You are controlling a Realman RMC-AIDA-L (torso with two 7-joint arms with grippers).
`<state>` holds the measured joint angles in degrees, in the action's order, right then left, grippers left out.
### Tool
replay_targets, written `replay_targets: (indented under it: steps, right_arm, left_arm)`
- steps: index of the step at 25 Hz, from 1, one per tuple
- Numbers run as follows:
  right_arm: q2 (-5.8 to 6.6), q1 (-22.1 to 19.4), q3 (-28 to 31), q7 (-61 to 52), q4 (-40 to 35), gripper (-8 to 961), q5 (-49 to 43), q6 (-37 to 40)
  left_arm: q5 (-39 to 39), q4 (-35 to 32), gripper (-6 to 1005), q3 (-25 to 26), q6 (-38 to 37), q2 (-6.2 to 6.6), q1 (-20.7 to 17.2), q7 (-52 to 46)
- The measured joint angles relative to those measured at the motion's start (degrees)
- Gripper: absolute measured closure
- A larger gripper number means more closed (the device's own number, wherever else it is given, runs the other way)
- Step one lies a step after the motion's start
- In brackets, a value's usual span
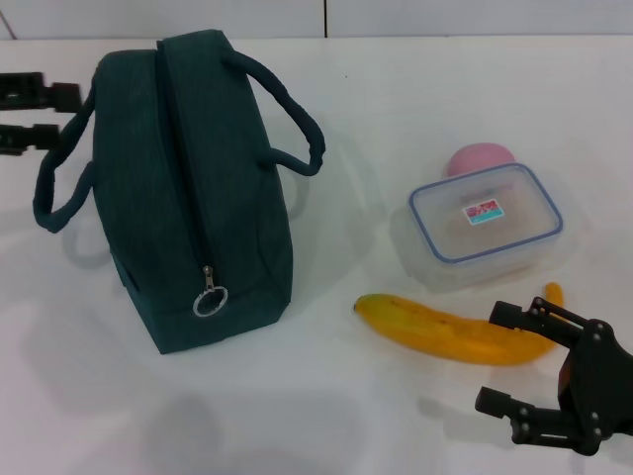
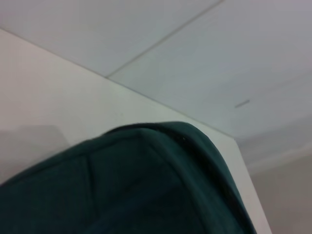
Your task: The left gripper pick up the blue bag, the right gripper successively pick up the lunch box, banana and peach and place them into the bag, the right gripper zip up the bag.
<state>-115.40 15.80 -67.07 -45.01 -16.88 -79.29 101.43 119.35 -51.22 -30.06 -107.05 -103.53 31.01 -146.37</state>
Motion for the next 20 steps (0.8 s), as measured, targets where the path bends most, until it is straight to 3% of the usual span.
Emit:
replay_targets:
  steps: [9, 10, 20]
  right_arm:
    - [0.0, 0.19, 0.02, -0.26, 0.02, 110, 0.02, -0.54]
    - [0.0, 0.19, 0.02, -0.26, 0.02, 110, 0.02, -0.6]
    - [0.08, -0.01, 0.08, -0.26, 0.0, 118, 0.01, -1.15]
  left_arm:
    - [3.47, -3.08, 221, -3.35, 0.65, -1.95, 4.38, -3.5]
    - [5.79, -3.35, 223, -3.46, 0.83, -2.68, 5.83, -3.91]
    - [11.45, -7.7, 243, -4.23, 2.39, -5.01, 7.28, -5.43]
